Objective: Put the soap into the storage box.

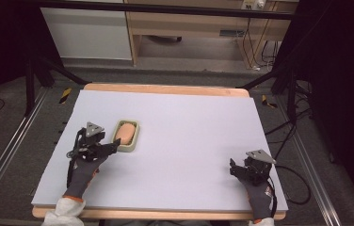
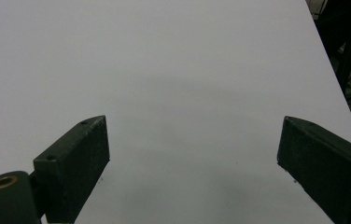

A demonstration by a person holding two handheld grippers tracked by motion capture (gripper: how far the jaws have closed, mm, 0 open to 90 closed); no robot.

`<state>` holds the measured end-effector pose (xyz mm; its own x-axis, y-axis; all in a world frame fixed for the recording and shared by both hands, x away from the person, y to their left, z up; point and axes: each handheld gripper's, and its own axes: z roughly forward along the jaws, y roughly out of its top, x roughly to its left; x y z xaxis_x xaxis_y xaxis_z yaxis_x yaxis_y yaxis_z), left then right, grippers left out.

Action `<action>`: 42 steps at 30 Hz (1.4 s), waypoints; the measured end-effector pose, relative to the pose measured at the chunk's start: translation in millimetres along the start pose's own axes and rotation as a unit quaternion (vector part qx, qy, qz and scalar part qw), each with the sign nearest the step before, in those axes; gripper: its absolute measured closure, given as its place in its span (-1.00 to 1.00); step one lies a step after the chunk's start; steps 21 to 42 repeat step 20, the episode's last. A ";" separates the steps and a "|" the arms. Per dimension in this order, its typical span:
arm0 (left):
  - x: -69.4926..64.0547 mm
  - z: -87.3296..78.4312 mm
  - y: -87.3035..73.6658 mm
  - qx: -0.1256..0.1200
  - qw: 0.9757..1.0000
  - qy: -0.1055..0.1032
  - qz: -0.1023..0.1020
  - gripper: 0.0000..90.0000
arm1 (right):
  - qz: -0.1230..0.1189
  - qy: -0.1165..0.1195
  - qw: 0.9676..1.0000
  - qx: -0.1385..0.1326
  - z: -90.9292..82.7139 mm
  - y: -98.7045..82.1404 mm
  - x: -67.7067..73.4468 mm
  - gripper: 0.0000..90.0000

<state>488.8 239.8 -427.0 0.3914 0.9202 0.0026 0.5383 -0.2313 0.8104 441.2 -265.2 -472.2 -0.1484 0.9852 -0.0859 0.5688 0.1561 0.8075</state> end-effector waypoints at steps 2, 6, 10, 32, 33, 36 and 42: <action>1.3 -2.5 -5.8 0.001 1.000 0.003 -0.001 -0.31 | 0.003 0.000 1.000 0.001 -0.3 -0.1 -0.4 -0.79; 2.4 -6.4 -14.6 0.002 1.000 0.004 -0.003 -0.31 | 0.003 -0.002 1.000 0.001 -0.2 -0.6 -1.4 -0.80; 6.5 -10.7 -27.2 0.004 1.000 0.010 0.001 -0.34 | 0.002 -0.004 1.000 0.001 -0.5 -1.0 -2.2 -0.81; 19.9 -23.5 -50.8 0.010 1.000 0.019 -0.008 -0.36 | 0.011 -0.004 1.000 -0.002 -3.0 -1.5 -3.1 -0.82; 19.9 -23.5 -50.8 0.010 1.000 0.019 -0.008 -0.36 | 0.011 -0.004 1.000 -0.002 -3.0 -1.5 -3.1 -0.82; 19.9 -23.5 -50.8 0.010 1.000 0.019 -0.008 -0.36 | 0.011 -0.004 1.000 -0.002 -3.0 -1.5 -3.1 -0.82; 19.9 -23.5 -50.8 0.010 1.000 0.019 -0.008 -0.36 | 0.011 -0.004 1.000 -0.002 -3.0 -1.5 -3.1 -0.82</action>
